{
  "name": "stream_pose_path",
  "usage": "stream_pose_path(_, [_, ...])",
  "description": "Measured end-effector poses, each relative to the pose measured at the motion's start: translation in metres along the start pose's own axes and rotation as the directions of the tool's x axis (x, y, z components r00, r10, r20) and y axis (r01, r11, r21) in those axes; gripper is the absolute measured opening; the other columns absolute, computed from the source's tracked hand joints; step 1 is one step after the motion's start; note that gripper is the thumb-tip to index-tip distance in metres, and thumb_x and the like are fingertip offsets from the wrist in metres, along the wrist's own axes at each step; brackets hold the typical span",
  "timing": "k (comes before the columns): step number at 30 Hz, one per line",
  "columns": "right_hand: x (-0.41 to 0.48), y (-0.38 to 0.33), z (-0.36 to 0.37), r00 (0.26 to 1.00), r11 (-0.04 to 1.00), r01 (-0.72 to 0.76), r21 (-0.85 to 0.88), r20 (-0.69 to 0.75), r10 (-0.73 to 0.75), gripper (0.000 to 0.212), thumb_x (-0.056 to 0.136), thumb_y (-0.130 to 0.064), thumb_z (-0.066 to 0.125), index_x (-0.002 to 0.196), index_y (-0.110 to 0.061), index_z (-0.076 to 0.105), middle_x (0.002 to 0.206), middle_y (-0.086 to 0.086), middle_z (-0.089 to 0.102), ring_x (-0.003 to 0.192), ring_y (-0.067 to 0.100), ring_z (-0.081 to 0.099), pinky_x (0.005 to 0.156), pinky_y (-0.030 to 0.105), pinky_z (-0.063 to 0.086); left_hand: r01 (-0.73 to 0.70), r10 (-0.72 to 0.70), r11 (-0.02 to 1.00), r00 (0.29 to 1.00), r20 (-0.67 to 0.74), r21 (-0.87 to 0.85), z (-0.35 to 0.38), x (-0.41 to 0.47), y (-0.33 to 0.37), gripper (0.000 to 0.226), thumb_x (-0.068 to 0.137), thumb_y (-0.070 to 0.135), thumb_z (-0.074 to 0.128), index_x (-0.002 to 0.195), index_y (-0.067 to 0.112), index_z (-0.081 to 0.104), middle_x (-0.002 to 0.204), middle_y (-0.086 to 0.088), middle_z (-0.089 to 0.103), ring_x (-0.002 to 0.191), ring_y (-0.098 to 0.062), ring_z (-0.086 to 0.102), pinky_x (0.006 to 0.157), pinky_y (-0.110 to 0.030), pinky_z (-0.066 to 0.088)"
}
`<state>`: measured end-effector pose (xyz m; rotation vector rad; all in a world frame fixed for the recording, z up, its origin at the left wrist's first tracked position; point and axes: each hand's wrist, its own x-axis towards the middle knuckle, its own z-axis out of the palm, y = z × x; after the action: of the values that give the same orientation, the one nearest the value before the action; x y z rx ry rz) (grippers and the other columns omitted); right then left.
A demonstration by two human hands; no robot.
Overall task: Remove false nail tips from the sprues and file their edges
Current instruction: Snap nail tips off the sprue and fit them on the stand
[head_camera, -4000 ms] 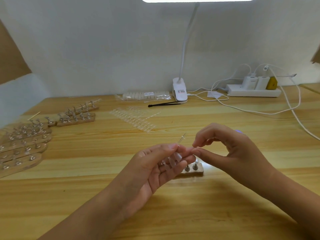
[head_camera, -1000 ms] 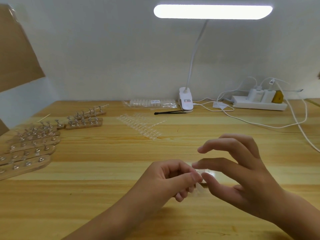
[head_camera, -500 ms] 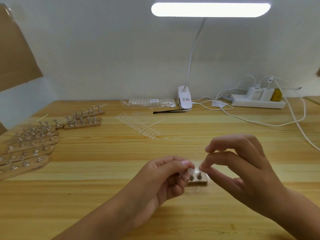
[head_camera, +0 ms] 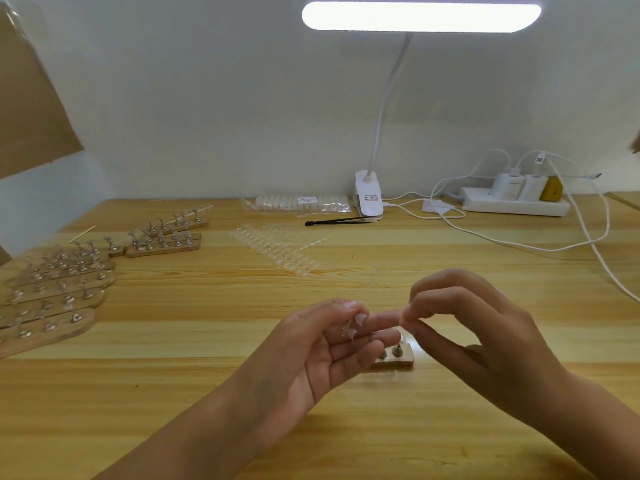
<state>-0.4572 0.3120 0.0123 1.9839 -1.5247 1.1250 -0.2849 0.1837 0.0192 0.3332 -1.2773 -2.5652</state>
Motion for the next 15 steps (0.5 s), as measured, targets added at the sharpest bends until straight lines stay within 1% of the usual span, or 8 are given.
stream_pose_path(2, [-0.0007, 0.0015, 0.0009, 1.000, 1.000, -0.009, 0.013, 0.025, 0.008, 0.006, 0.095, -0.021, 0.059, 0.099, -0.016, 0.060, 0.095, -0.003, 0.060, 0.090, 0.010, 0.060, 0.081, 0.021, 0.046, -0.016, 0.015, 1.000, 1.000, -0.023, -0.015, -0.0006, 0.0005, 0.0012, 0.013, 0.082, 0.019, 0.069, 0.073, 0.014, 0.075, 0.116, -0.024, 0.070, 0.099, -0.026, 0.073, 0.071, -0.022, 0.059])
stream_pose_path(4, [-0.0016, 0.0030, 0.0025, 0.999, 1.000, -0.027, 0.006, 0.043, 0.026, 0.011, 0.094, -0.020, 0.060, 0.096, -0.011, 0.066, 0.097, -0.002, 0.061, 0.091, 0.013, 0.061, 0.080, 0.025, 0.048, -0.023, 0.023, 1.000, 0.999, -0.036, -0.016, -0.0009, 0.0008, 0.0021, 0.013, 0.082, 0.019, 0.069, 0.073, 0.013, 0.075, 0.116, -0.024, 0.070, 0.100, -0.026, 0.073, 0.072, -0.023, 0.059])
stream_pose_path(6, [-0.0027, 0.0040, 0.0041, 0.997, 0.998, -0.057, 0.002, 0.046, 0.057, 0.014, 0.093, -0.020, 0.061, 0.094, -0.008, 0.069, 0.099, -0.003, 0.061, 0.093, 0.013, 0.062, 0.080, 0.027, 0.049, -0.024, 0.023, 1.000, 0.999, -0.040, -0.011, -0.0009, 0.0008, 0.0023, 0.012, 0.082, 0.019, 0.069, 0.072, 0.013, 0.074, 0.117, -0.023, 0.070, 0.101, -0.027, 0.073, 0.072, -0.024, 0.059])
stream_pose_path(11, [-0.0024, 0.0040, 0.0065, 0.991, 0.991, -0.130, 0.015, 0.010, 0.130, 0.014, 0.090, -0.023, 0.064, 0.095, -0.011, 0.068, 0.098, -0.005, 0.061, 0.092, 0.009, 0.061, 0.081, 0.020, 0.047, -0.020, 0.020, 1.000, 1.000, -0.021, -0.007, -0.0001, 0.0010, 0.0026, 0.012, 0.083, 0.019, 0.068, 0.075, 0.012, 0.073, 0.119, -0.023, 0.069, 0.107, -0.028, 0.071, 0.075, -0.025, 0.059])
stream_pose_path(15, [-0.0010, 0.0043, 0.0077, 0.986, 0.985, -0.167, 0.046, -0.003, 0.167, 0.011, 0.086, -0.016, 0.072, 0.096, -0.013, 0.069, 0.098, -0.005, 0.064, 0.092, 0.010, 0.064, 0.082, 0.017, 0.046, -0.020, 0.020, 1.000, 0.999, -0.024, -0.001, -0.0002, 0.0014, 0.0026, 0.014, 0.085, 0.019, 0.066, 0.074, 0.013, 0.074, 0.119, -0.022, 0.069, 0.108, -0.029, 0.070, 0.076, -0.025, 0.059])
